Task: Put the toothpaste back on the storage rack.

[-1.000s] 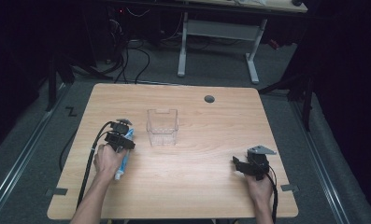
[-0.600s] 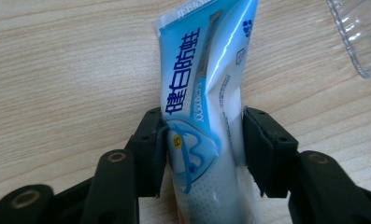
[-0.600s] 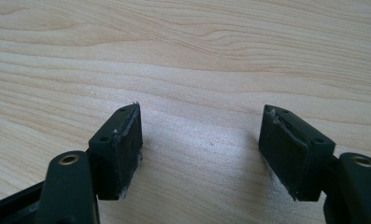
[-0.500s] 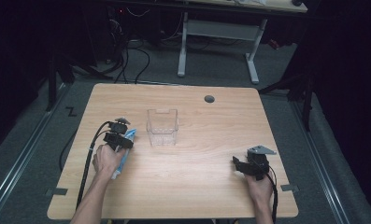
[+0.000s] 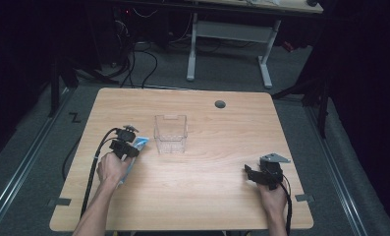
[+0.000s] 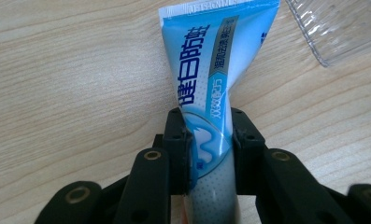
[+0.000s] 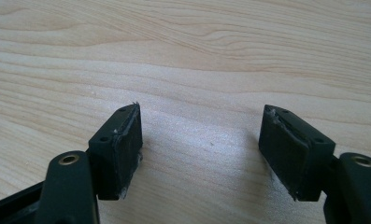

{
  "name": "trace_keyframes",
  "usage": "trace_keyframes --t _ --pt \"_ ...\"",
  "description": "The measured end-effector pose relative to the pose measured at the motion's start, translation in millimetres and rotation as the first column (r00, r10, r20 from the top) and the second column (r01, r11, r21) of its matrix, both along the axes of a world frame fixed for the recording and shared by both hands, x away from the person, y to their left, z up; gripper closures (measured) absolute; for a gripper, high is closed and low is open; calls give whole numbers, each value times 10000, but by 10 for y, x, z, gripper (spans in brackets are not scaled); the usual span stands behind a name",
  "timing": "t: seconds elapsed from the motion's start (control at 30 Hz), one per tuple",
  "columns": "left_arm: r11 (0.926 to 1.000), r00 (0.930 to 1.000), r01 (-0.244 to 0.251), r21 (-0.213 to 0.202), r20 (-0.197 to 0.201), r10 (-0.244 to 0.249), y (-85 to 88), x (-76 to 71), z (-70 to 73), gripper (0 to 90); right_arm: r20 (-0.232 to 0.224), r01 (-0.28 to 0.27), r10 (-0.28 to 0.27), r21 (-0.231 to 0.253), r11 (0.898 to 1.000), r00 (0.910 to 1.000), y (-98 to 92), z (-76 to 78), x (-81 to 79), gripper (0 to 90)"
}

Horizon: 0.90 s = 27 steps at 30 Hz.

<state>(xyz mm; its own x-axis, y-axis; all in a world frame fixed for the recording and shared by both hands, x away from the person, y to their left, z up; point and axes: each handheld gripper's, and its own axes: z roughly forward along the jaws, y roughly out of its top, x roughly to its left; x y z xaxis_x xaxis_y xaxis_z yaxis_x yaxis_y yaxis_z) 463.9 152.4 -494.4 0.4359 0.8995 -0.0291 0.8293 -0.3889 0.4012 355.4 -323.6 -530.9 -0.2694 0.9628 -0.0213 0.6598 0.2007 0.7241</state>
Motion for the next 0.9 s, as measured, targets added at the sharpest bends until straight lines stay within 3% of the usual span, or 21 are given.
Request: trace_keyframes --t 0.2,0.9 --pt "9995 9993 315 30 183 -316 -23 -39 31 729 -5 -8 8 2 10000 10000 0 0 0 303" --pt "9925 9907 537 -1099 1303 -392 105 -226 389 728 -14 -15 15 -3 10000 10000 -2 1 0 302"
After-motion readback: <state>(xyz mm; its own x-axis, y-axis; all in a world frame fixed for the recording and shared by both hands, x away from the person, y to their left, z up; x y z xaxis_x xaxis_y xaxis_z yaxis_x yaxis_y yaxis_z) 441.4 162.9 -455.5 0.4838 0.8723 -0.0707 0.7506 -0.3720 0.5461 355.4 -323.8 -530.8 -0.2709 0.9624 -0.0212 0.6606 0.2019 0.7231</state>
